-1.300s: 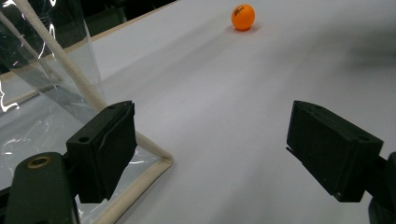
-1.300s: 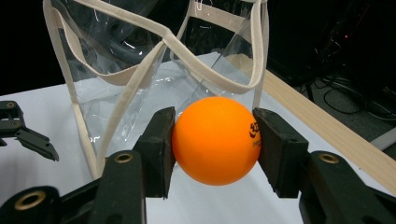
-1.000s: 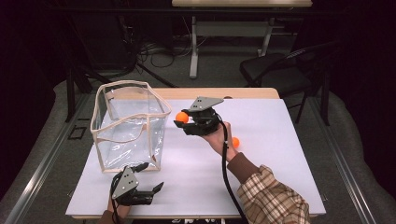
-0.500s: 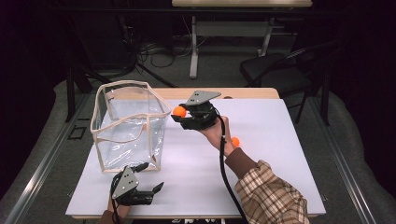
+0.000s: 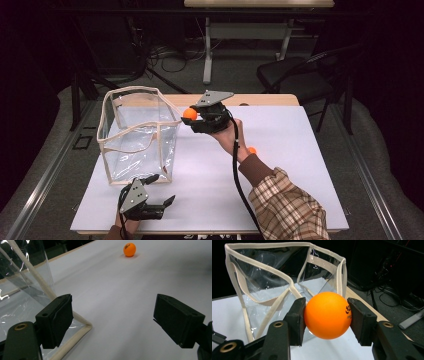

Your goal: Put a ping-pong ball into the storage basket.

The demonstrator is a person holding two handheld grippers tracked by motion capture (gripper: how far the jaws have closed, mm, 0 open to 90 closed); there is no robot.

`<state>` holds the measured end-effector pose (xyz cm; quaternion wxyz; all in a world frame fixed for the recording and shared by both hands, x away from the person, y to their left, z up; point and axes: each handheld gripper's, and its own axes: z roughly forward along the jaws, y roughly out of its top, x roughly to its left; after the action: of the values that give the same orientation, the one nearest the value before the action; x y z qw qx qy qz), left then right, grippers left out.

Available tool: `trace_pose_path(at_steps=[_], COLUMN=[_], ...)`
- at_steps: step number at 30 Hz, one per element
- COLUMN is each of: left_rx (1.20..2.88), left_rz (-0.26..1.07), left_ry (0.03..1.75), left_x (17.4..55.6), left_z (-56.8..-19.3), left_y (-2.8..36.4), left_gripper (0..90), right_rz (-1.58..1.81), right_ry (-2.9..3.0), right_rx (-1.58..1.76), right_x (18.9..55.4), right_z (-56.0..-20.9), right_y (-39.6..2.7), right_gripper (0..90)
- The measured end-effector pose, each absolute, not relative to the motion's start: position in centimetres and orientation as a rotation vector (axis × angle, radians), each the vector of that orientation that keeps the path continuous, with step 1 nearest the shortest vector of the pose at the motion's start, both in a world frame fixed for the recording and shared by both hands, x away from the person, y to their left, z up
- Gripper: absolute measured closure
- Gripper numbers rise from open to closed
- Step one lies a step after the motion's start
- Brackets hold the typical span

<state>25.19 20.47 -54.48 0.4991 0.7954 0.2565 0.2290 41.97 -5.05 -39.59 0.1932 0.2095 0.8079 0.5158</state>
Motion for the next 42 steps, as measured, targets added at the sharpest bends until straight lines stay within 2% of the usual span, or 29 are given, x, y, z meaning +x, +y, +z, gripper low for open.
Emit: trace_pose_path(at_steps=[42], left_rx=[1.918], left_rz=[0.552], left_ry=[0.621], left_x=[25.2], left_z=[-54.4], left_y=[20.5], left_gripper=[15.9], right_rz=[1.444], right_ry=[2.262], right_rx=[0.593], right_x=[44.6], right_z=[-38.3], right_y=[-2.2], right_gripper=[50.7])
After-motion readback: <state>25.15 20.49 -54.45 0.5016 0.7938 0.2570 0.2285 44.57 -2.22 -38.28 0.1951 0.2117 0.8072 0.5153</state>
